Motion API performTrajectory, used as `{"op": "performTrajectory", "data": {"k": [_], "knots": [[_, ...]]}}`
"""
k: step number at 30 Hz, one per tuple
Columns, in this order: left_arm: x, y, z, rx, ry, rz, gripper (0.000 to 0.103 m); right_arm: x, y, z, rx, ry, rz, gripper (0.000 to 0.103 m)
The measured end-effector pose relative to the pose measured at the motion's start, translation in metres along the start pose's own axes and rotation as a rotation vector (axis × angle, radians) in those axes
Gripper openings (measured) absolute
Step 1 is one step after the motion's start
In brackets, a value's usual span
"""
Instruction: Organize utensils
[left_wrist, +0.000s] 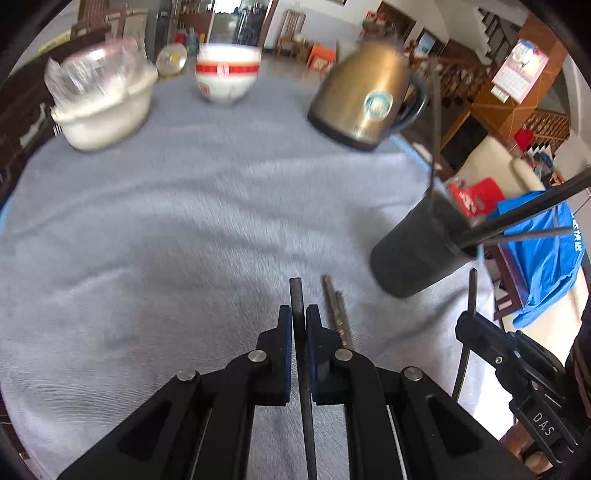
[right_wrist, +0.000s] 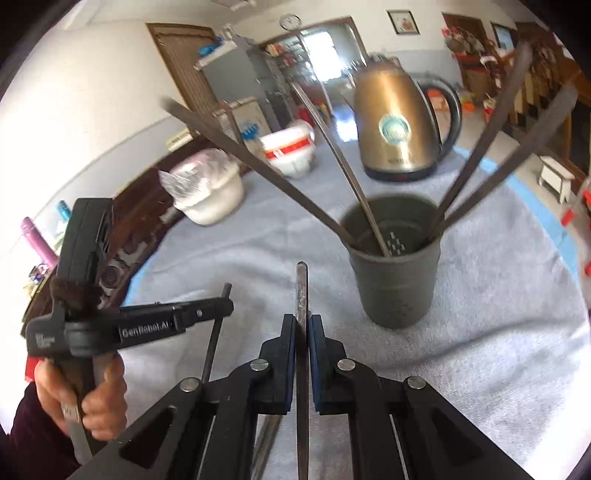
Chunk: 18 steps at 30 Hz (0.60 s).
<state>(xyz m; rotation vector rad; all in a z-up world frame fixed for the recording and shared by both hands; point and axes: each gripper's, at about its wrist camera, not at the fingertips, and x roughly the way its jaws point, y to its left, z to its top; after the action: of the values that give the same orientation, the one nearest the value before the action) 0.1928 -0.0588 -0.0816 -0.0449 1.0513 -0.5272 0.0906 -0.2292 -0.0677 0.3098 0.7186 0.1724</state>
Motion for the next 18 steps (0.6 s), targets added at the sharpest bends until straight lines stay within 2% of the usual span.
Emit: {"op": "performTrajectory", "data": {"k": [10,15,18], "knots": [[-0.083,-0.019,0.003,0.033,-0.177,-0.006,0.006,-0.059,0.030,0.009,-0.093,-0.114,0.085,0.008],[-0.103,-0.028,0.003,0.053,-0.235,0.004,0.006,-0.073,0.043,0.011,-0.116,-0.151,0.107,0.007],[-0.104,-0.030,0.003,0.075,-0.233,0.032,0.006,-0.076,0.044,0.012,-0.120,-0.161,0.102,0.007]]}}
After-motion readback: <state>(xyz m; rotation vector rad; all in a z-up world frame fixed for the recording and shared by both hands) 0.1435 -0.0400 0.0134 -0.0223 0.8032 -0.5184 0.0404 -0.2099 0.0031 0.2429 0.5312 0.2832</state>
